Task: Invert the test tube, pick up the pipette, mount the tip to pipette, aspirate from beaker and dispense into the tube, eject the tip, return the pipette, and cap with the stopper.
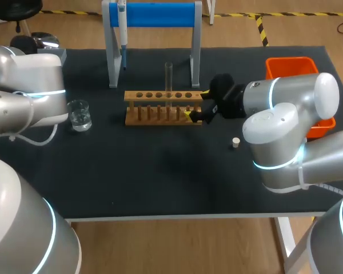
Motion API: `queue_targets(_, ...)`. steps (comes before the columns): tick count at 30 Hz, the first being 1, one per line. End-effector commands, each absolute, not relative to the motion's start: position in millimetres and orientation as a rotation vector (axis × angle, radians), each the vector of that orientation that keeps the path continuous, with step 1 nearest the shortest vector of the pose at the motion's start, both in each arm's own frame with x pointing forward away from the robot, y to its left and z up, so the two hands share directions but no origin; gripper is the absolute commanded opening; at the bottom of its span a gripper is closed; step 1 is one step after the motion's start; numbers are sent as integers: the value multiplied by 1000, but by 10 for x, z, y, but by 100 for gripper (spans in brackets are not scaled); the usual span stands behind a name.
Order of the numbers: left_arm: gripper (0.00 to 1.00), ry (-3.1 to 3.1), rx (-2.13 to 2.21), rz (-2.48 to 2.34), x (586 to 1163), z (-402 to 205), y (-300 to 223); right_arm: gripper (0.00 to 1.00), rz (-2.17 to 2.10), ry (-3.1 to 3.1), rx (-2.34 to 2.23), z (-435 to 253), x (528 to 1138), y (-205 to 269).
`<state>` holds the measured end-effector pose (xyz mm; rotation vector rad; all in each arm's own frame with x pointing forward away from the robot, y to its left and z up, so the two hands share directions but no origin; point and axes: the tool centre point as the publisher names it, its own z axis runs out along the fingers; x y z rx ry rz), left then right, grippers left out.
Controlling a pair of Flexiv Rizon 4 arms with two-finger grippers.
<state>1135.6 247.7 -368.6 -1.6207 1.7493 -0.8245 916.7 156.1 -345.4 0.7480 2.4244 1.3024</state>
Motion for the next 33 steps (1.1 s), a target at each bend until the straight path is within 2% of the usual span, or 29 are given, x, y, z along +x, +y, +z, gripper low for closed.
queue_targets(1, 3, 1752, -1620, -822, 11392, -3730, 2472, 100, 1302, 2426, 748, -3449, 9167, 1555)
queue_targets(2, 0, 1753, -1619, -822, 11393, -3731, 2472, 100, 1302, 2426, 748, -3449, 9167, 1555)
queue_targets(19, 0, 1736, -1605, -824, 11385, -3624, 2467, 100, 1302, 2426, 748, -3449, 9167, 1555)
queue_targets(33, 0, 1716, -1546, -816, 11366, -3283, 2422, 100, 1302, 2426, 748, -3449, 9167, 1555)
